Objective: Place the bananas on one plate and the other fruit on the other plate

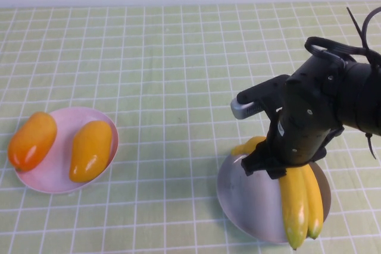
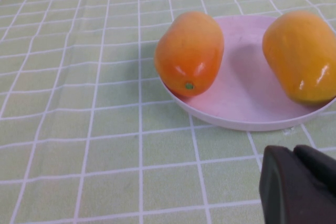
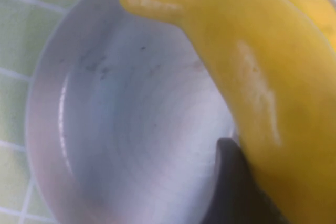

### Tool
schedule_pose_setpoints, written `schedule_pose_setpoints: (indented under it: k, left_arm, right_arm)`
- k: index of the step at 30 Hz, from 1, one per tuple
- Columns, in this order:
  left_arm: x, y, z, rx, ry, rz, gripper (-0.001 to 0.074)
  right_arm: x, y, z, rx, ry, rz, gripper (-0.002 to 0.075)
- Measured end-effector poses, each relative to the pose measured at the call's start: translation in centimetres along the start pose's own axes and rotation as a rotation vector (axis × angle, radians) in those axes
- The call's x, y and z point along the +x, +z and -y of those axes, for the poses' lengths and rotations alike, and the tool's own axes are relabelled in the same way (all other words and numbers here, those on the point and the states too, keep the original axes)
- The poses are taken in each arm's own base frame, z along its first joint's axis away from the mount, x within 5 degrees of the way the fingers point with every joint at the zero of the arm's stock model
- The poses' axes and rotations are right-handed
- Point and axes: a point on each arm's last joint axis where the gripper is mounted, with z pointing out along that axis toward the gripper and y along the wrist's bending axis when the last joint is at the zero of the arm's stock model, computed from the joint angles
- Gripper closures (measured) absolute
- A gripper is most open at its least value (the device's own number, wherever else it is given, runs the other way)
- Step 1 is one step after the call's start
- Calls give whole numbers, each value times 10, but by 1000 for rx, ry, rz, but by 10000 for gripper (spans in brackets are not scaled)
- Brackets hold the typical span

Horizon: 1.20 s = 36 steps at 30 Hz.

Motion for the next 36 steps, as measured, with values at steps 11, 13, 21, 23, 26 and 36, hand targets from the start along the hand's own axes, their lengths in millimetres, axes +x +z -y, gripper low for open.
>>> schedule_pose_setpoints:
  k: [11, 13, 21, 23, 26, 36]
  left_arm:
    - [0, 0, 0, 0, 0, 0, 736]
    - [0, 0, 0, 0, 0, 0, 736]
    - [0, 0, 0, 0, 0, 0, 736]
    - [0, 0, 0, 0, 0, 0, 736]
    - [0, 0, 0, 0, 0, 0, 736]
    - [0, 0, 0, 0, 0, 0, 736]
  right_arm:
    - [0, 18, -8, -27, -34, -56, 307]
    - [0, 17, -7, -26, -34, -59, 256]
    - [7, 13, -4, -2, -36, -116, 265]
    - [9, 3, -1, -7, -28, -105, 317]
    - [16, -24, 6, -30, -10, -50, 433]
    - [86, -97, 40, -102, 38, 129, 730]
